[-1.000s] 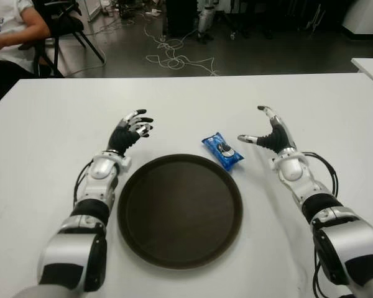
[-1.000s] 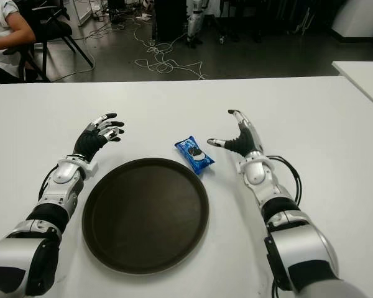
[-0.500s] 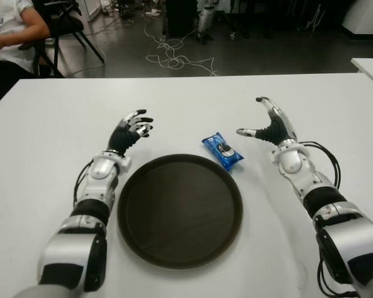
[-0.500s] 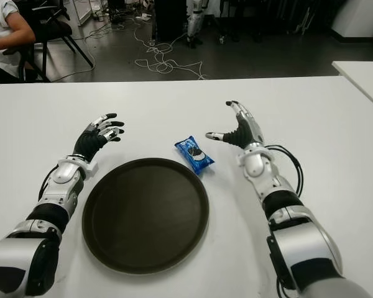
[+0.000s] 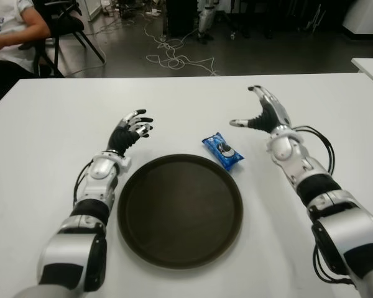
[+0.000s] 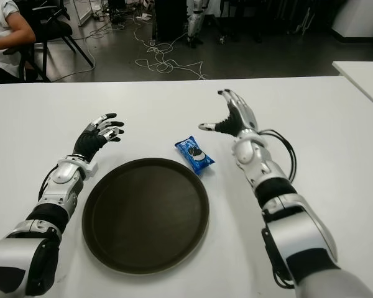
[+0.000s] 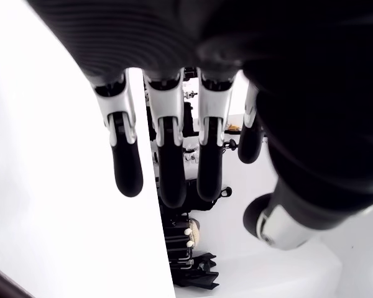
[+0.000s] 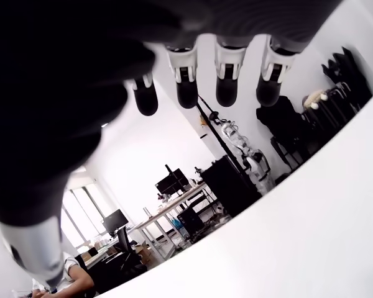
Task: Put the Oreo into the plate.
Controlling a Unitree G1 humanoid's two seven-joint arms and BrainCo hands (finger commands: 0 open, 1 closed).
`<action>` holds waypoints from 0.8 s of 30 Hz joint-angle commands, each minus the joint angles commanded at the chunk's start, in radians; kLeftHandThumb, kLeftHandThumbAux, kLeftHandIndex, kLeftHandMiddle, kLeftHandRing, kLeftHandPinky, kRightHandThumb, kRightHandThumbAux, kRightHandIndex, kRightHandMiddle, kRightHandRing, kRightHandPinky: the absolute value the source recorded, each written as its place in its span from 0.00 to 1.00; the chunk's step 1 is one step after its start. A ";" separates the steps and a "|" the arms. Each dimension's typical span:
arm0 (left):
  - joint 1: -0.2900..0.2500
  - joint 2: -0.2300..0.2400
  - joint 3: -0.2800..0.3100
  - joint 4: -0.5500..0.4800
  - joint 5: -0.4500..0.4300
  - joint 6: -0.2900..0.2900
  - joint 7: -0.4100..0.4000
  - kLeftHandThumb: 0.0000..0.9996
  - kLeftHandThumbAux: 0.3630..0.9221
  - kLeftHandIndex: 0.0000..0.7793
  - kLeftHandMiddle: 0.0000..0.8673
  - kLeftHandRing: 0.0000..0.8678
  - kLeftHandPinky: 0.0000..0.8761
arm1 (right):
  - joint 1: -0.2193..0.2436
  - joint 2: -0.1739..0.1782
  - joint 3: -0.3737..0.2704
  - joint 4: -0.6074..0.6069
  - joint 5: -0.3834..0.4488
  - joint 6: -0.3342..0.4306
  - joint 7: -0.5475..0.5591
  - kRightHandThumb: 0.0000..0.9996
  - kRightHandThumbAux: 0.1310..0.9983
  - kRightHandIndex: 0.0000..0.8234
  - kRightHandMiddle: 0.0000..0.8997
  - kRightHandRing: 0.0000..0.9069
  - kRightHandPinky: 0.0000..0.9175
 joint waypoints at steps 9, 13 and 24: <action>0.003 0.005 -0.001 -0.003 0.002 0.002 -0.001 0.06 0.60 0.24 0.36 0.35 0.38 | -0.036 -0.014 0.046 0.000 -0.046 0.013 0.038 0.00 0.65 0.12 0.12 0.11 0.08; 0.002 0.006 -0.001 -0.005 0.002 0.007 0.001 0.07 0.61 0.26 0.37 0.36 0.38 | -0.051 -0.020 0.084 0.003 -0.090 0.046 0.031 0.00 0.65 0.20 0.17 0.16 0.13; 0.002 0.008 -0.002 -0.004 0.002 0.005 -0.005 0.06 0.62 0.25 0.36 0.35 0.37 | -0.079 0.000 0.159 -0.012 -0.172 0.132 0.038 0.00 0.66 0.35 0.32 0.33 0.25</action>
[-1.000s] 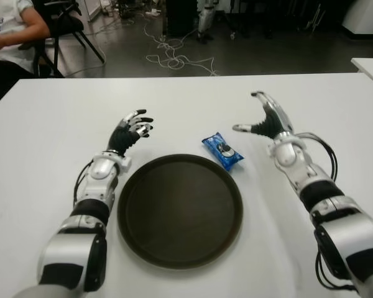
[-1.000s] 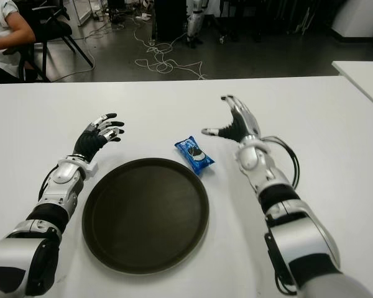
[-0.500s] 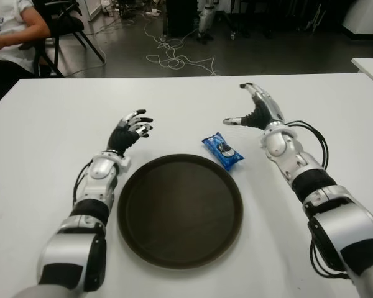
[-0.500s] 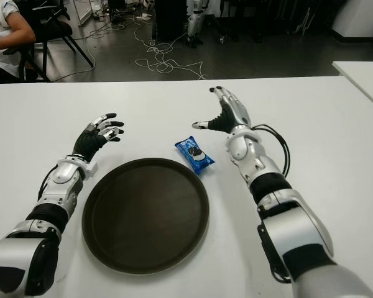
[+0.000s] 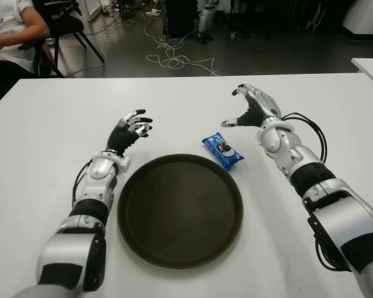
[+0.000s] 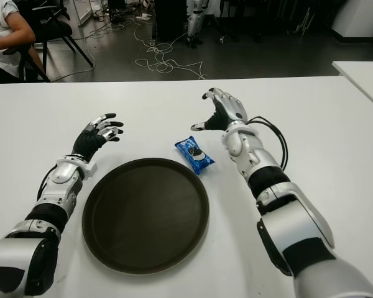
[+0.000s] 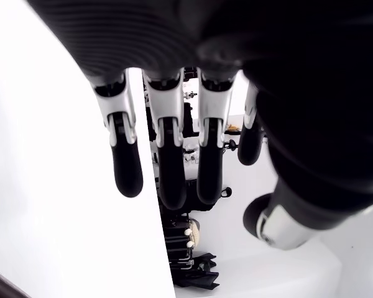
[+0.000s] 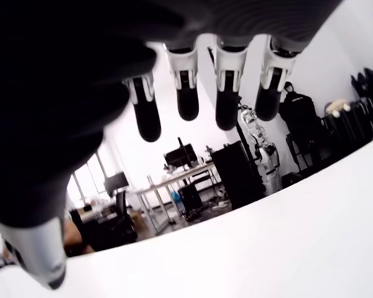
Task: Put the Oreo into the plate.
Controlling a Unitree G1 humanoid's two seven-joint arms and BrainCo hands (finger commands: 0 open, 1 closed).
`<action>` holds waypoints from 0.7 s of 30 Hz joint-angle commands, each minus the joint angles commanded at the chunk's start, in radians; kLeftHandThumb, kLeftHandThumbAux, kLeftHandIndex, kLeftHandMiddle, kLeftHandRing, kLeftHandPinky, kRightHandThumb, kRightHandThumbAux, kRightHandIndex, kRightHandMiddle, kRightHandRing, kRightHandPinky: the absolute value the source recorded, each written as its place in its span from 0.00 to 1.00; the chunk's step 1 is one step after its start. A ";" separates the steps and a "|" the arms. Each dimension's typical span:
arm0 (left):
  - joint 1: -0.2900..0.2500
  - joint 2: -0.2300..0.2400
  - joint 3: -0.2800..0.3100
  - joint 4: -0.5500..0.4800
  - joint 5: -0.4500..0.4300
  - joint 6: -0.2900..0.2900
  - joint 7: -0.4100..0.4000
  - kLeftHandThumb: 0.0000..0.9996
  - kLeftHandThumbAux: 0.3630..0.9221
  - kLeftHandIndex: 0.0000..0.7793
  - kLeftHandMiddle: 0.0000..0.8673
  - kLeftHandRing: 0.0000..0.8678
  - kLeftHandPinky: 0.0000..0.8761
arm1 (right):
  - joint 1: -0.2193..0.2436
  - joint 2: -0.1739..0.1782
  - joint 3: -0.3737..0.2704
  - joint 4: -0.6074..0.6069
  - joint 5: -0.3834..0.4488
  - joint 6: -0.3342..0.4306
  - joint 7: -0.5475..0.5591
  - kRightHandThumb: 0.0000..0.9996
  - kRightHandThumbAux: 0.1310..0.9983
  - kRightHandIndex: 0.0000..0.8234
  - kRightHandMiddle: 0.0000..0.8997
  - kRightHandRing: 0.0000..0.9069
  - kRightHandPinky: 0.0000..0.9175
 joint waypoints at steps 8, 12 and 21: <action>0.002 -0.001 0.000 -0.006 -0.001 0.006 -0.001 0.07 0.63 0.25 0.36 0.35 0.38 | -0.006 0.030 0.060 -0.071 -0.058 0.138 0.074 0.00 0.65 0.30 0.31 0.33 0.31; 0.001 0.000 -0.001 -0.008 0.002 0.013 0.004 0.07 0.63 0.24 0.36 0.35 0.37 | 0.015 0.040 0.097 -0.148 -0.096 0.245 0.138 0.00 0.65 0.31 0.31 0.35 0.38; 0.001 -0.004 0.002 -0.003 -0.003 0.005 0.002 0.07 0.61 0.24 0.36 0.35 0.37 | 0.051 0.036 0.129 -0.280 -0.139 0.405 0.239 0.00 0.62 0.31 0.31 0.37 0.43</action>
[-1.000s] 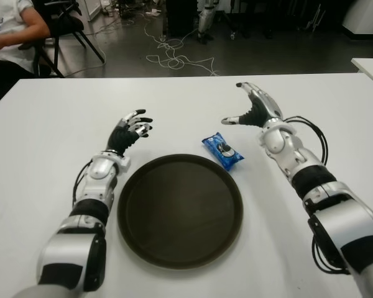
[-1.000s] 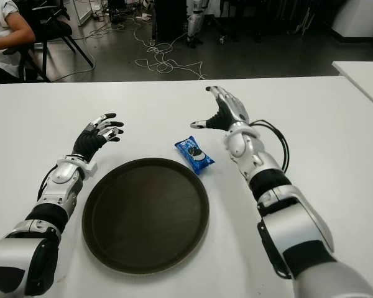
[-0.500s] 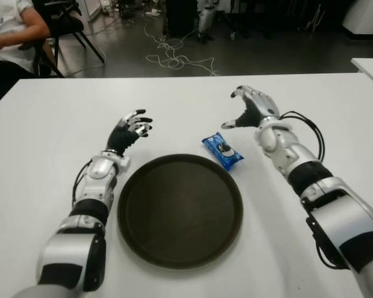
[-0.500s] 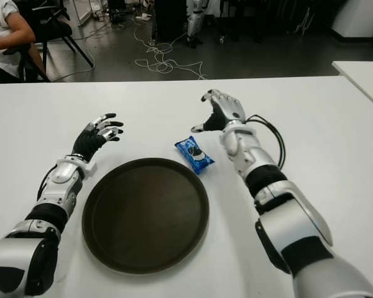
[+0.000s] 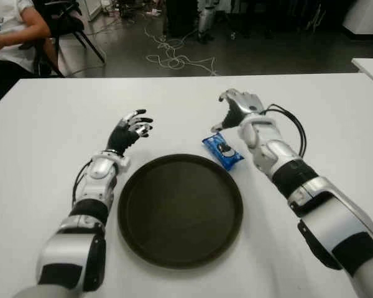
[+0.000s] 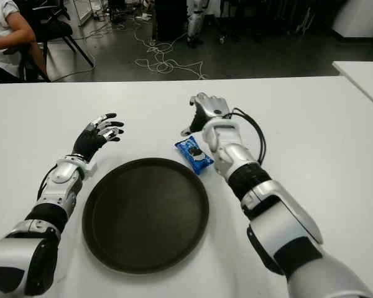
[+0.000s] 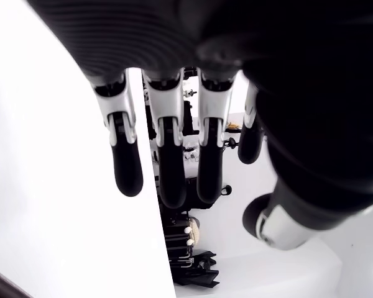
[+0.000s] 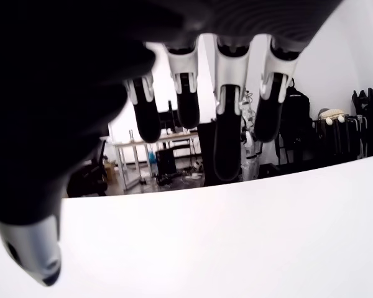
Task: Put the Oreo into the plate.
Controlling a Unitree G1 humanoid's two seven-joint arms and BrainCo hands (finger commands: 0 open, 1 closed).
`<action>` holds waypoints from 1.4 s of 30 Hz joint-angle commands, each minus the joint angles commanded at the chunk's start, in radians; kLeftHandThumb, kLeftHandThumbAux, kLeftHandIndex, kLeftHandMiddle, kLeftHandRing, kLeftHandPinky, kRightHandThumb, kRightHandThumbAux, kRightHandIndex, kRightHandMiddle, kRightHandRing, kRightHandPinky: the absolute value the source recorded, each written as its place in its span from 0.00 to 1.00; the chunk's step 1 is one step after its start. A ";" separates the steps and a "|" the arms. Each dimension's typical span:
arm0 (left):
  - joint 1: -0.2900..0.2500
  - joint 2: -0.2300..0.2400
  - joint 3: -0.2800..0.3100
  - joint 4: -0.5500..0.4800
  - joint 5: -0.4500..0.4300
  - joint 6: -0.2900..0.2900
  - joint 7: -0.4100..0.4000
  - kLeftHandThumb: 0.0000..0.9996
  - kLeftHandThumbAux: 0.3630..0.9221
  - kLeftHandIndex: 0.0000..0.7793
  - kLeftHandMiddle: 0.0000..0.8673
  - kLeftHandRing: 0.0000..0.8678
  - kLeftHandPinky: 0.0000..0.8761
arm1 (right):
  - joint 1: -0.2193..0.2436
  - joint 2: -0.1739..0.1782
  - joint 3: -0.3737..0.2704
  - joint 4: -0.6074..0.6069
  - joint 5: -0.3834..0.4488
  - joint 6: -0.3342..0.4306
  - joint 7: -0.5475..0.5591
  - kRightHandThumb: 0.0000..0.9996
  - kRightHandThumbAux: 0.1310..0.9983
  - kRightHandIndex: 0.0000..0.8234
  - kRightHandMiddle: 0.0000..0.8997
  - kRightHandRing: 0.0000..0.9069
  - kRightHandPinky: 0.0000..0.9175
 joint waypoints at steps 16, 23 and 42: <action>0.000 0.002 -0.005 0.003 0.005 -0.010 -0.006 0.06 0.60 0.24 0.35 0.34 0.37 | 0.011 -0.015 0.036 -0.050 -0.010 0.037 0.053 0.00 0.60 0.32 0.31 0.36 0.42; 0.000 0.003 -0.007 0.006 0.006 -0.012 -0.010 0.06 0.59 0.25 0.36 0.35 0.38 | 0.019 -0.018 0.045 -0.059 -0.011 0.025 0.057 0.00 0.61 0.31 0.30 0.36 0.43; -0.002 0.002 -0.011 0.008 0.012 -0.014 -0.004 0.08 0.57 0.24 0.35 0.35 0.37 | 0.145 -0.064 0.047 -0.337 -0.038 0.095 0.163 0.00 0.65 0.29 0.28 0.33 0.39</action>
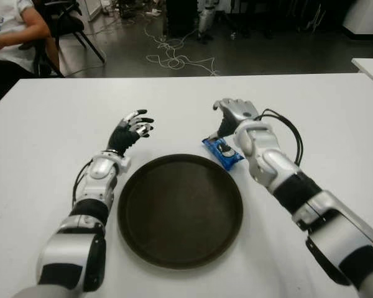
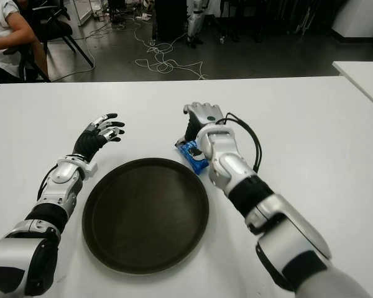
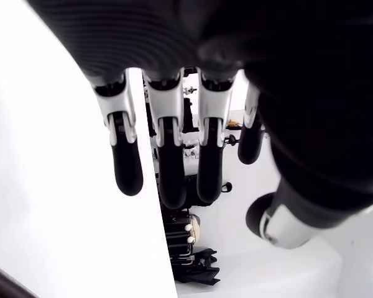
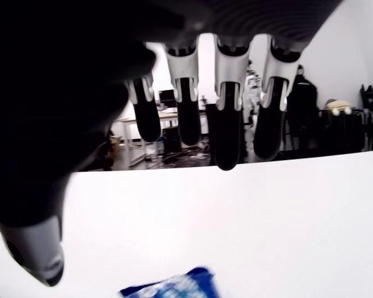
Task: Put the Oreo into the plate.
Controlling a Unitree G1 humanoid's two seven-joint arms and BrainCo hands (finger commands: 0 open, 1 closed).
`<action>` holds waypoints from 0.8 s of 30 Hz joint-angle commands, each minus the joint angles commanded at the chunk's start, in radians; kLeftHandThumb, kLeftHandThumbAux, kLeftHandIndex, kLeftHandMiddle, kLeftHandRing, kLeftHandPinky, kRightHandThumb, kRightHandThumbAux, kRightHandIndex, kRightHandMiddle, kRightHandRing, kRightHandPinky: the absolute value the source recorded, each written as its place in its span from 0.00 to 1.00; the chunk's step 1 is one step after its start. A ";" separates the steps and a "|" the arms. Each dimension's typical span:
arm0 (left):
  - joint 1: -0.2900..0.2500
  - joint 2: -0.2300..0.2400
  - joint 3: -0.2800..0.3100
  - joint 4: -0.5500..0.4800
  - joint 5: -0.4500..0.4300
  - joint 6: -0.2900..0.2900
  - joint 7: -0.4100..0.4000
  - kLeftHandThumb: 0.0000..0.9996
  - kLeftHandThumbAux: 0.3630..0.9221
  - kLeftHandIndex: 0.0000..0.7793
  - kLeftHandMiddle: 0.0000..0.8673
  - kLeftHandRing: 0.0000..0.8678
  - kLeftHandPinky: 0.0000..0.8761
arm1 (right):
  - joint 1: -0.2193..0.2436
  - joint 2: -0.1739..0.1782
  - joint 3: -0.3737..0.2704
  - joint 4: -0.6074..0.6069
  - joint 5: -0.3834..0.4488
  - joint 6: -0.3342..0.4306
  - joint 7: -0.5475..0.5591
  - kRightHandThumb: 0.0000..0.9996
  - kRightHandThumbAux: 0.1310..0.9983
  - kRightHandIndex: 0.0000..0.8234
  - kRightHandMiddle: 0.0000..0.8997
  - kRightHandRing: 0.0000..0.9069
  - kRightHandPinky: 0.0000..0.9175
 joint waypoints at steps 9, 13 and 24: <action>-0.003 -0.001 -0.005 0.007 0.007 -0.006 0.004 0.06 0.59 0.25 0.35 0.35 0.37 | 0.056 -0.033 0.002 -0.102 -0.041 0.033 0.047 0.00 0.64 0.30 0.27 0.30 0.33; -0.007 -0.001 -0.005 0.012 0.008 -0.003 0.002 0.06 0.61 0.26 0.36 0.35 0.37 | 0.071 -0.043 0.005 -0.127 -0.066 0.041 0.062 0.00 0.64 0.29 0.25 0.27 0.28; -0.008 -0.005 -0.003 0.012 0.009 -0.005 0.008 0.07 0.56 0.25 0.35 0.35 0.37 | 0.131 -0.066 -0.002 -0.176 -0.105 0.027 0.041 0.00 0.67 0.11 0.11 0.15 0.17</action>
